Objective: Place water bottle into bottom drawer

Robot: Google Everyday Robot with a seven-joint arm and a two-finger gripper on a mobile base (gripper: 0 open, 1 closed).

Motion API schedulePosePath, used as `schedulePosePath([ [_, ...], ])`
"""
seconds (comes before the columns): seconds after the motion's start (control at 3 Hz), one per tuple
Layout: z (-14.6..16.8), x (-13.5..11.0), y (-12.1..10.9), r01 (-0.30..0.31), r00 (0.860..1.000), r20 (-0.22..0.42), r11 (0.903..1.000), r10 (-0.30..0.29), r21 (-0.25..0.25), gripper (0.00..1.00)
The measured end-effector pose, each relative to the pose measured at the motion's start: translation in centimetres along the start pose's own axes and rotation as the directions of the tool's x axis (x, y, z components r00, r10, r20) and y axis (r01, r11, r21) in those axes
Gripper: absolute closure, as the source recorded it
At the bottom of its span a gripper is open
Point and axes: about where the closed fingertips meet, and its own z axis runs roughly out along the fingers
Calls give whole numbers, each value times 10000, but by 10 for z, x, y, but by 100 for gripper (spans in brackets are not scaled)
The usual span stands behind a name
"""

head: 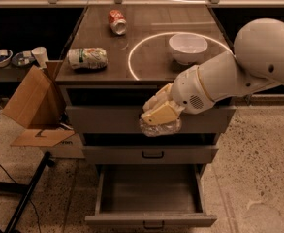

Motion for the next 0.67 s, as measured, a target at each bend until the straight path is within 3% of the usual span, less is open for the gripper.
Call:
schedulePosePath([
  [0.33,-2,-5,-11,-89,9999,-49,9993,91,351,100],
  [0.67,-3,-5,-12,-151,9997,-174,9991,158,392,100],
])
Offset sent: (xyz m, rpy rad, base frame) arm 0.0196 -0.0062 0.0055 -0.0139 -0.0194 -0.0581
